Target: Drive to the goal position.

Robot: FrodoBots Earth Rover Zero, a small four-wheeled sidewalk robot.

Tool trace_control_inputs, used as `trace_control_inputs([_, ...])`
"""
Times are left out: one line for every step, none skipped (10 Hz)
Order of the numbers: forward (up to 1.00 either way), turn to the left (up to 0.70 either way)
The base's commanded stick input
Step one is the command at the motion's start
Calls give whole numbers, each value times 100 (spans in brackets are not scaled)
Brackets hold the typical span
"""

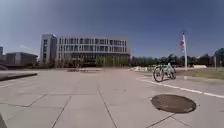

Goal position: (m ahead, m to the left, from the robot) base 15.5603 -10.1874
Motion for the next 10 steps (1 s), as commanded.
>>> trace_control_inputs([70, 0])
trace_control_inputs([70, 0])
trace_control_inputs([70, 0])
trace_control_inputs([70, 0])
trace_control_inputs([70, 0])
trace_control_inputs([70, 0])
trace_control_inputs([70, 0])
trace_control_inputs([70, 0])
trace_control_inputs([70, 0])
trace_control_inputs([70, 0])
